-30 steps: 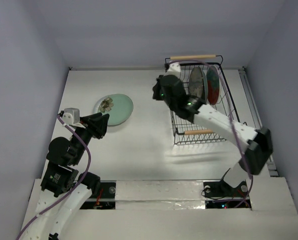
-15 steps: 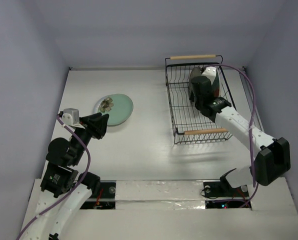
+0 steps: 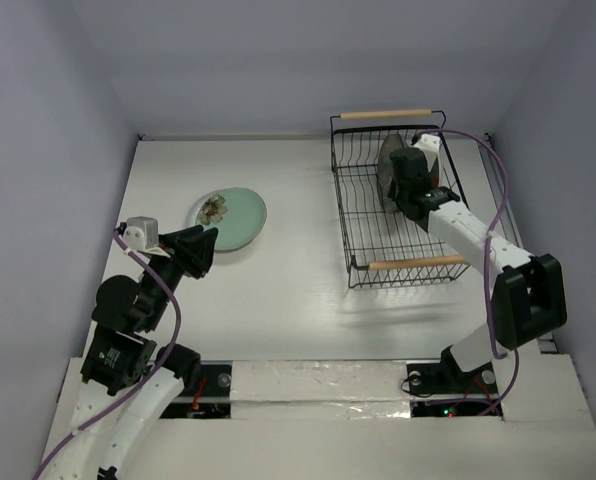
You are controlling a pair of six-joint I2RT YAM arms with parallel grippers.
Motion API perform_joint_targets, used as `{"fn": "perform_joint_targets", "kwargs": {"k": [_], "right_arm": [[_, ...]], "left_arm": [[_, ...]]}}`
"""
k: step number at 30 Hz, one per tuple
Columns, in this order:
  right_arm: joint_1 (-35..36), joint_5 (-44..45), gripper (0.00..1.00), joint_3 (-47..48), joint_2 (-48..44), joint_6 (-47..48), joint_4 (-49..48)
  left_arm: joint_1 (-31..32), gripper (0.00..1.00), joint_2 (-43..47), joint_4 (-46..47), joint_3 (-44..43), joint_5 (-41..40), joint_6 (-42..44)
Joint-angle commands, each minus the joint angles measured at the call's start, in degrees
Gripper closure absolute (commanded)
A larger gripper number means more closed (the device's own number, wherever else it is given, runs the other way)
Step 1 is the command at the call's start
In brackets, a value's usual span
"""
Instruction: Unload the plates from the dish rack
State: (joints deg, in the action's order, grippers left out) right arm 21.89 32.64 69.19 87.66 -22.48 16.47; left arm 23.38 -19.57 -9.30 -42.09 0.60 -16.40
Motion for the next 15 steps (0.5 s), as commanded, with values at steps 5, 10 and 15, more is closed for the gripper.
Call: {"fn": "perform_joint_targets", "kwargs": {"k": [5,10,15], "right_arm": [[-1.32,0.14,0.64,4.37,3.31,1.29,-3.02],[-1.85,3.12,0.64,6.39,6.12,2.18,-3.11],[-1.85,5.67,0.63,8.06,9.63,3.76,-3.64]], "left_arm": [[-0.35,0.66,0.5,1.92,-0.28,0.1,0.06],[-0.35,0.66,0.41,1.92,-0.28,0.02,-0.03],[-0.35,0.66,0.06,2.09,-0.28,0.36,-0.03]]}}
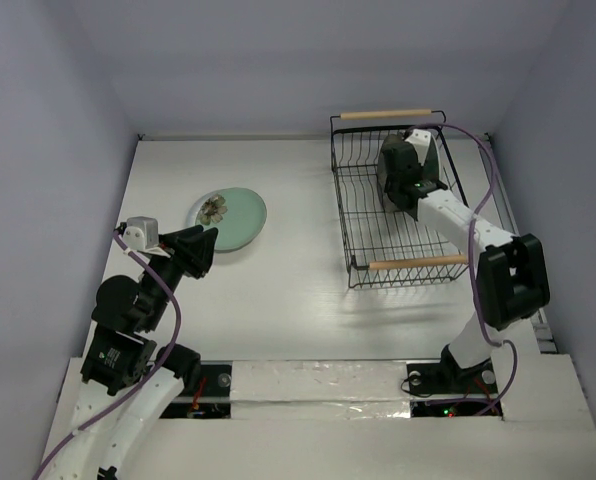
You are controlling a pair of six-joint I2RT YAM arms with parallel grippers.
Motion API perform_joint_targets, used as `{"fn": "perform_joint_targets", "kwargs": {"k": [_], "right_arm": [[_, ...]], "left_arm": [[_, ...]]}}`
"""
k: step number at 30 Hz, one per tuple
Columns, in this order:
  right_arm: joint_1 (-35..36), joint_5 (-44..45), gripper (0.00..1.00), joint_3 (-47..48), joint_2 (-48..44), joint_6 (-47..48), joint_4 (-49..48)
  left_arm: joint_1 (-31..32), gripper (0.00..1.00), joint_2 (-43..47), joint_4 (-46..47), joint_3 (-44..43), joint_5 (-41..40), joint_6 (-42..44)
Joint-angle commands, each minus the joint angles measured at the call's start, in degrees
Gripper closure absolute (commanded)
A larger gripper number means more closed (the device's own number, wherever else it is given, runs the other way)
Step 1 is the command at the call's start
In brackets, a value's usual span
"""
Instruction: Unload the plates from the dish rack
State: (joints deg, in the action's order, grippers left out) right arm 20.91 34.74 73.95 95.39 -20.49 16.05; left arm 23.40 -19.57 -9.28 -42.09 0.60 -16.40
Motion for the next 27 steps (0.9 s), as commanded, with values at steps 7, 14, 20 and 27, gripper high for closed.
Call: {"fn": "perform_joint_targets", "kwargs": {"k": [7,14,20,27], "right_arm": [[-0.87,8.23,0.78,3.57,2.79,5.98,-5.85],[-0.34,11.05,0.99,2.34,-1.34,15.11,-9.29],[1.32,12.28,1.0,2.51,-4.16,19.79,-12.01],[2.38,13.25,1.0,3.13,-8.82,21.64,-13.16]], "left_arm": [[-0.37,0.66,-0.38,2.16,-0.19,0.63,-0.03],[-0.37,0.66,-0.55,2.51,-0.19,0.81,0.06],[-0.37,0.65,-0.73,2.51,-0.1,0.89,0.06],[-0.37,0.65,-0.55,2.6,-0.1,0.98,-0.03]]}}
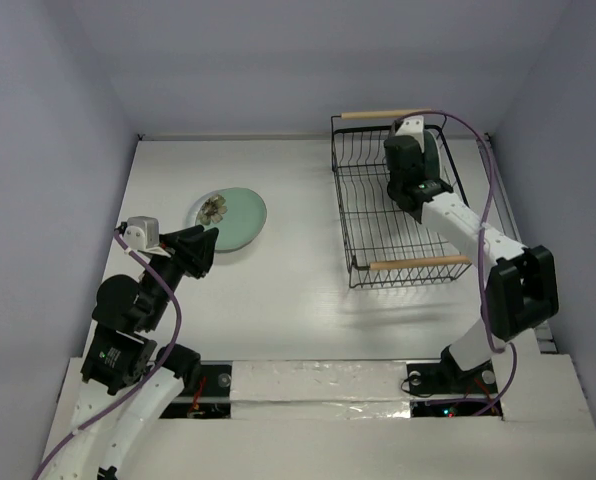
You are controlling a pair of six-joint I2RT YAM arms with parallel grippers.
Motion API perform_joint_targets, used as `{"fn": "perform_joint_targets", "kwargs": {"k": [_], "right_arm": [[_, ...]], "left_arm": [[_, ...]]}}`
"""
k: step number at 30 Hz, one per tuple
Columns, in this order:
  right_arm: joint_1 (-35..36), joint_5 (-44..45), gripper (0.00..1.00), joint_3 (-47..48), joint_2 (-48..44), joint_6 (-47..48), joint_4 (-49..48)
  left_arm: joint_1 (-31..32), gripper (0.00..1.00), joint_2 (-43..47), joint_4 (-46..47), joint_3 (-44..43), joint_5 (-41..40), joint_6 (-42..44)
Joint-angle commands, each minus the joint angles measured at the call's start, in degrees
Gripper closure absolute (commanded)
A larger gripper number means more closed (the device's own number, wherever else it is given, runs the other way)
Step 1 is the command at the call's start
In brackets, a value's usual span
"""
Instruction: Unload the plates from the dish rack
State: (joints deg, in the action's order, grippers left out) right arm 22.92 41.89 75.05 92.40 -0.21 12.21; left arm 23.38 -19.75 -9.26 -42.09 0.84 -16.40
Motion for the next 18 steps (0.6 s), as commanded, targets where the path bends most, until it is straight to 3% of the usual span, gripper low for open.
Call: {"fn": "perform_joint_targets", "kwargs": {"k": [1,6,12,18], "right_arm": [[0.37,5.49,1.0,2.12,-6.61,0.74,-9.13],[0.37,0.57,1.0,2.04,-14.43,-6.37,-7.81],[0.9,-11.99,1.0,2.47,-21.72,-13.48,-7.2],[4.23,-24.56,1.0,3.35,-22.53,-20.09,-8.51]], "left_arm": [[-0.35,0.65,-0.38,2.49,-0.1,0.74,-0.03],[-0.35,0.65,-0.2,2.58,-0.1,0.57,0.06],[-0.35,0.65,-0.03,2.49,-0.1,0.48,-0.03],[-0.35,0.65,-0.12,2.4,-0.1,0.39,0.06]]}}
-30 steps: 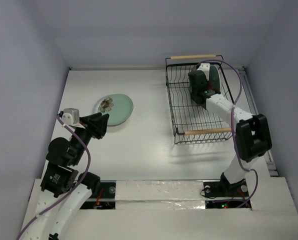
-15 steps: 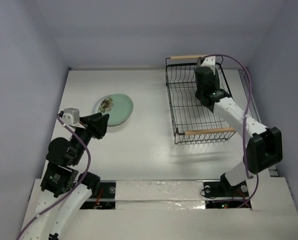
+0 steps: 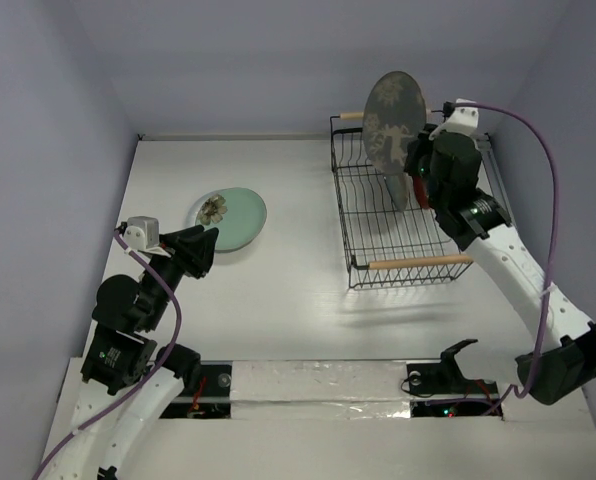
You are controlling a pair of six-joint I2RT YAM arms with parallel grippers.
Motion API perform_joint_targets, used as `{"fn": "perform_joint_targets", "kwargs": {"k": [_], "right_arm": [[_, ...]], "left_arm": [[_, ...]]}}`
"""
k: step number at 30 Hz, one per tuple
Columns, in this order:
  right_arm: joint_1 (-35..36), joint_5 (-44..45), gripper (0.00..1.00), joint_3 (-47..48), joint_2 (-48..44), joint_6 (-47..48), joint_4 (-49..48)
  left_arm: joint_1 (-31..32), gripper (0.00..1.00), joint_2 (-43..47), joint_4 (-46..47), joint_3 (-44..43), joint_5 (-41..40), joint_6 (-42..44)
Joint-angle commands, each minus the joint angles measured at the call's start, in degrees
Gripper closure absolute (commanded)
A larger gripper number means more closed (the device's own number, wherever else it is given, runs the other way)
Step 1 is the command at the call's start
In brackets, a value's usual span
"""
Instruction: Unload the plates from the dish rack
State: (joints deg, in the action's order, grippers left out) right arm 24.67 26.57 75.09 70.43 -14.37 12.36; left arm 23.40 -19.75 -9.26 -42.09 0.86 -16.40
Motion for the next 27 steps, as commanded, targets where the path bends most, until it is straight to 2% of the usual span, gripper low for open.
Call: {"fn": "perform_joint_targets", "kwargs": {"k": [1,7,11,19,27], "right_arm": [[3.28,-10.56,1.0,3.57,0.22,-6.45,-9.1],[11.8,-14.87,1.0,5.76,6.81,-11.37,-12.35],[16.46,-18.29,1.0,6.73,14.28,-16.55,-18.68],[19.45,-24.63,1.0,9.11,29.91,-32.9,-30.27],[19.98,-26.22,1.0,9.64,38.89,-43.18,-34.68]], "left_arm": [[-0.37,0.65,-0.03,2.4,-0.1,0.37,0.06],[-0.9,0.65,-0.12,2.4,-0.1,0.37,-0.03],[-1.42,0.65,0.06,2.4,-0.1,0.28,-0.03],[-1.43,0.65,0.32,2.23,-0.1,0.37,-0.03],[-1.43,0.65,0.5,2.23,-0.1,0.54,-0.12]]}}
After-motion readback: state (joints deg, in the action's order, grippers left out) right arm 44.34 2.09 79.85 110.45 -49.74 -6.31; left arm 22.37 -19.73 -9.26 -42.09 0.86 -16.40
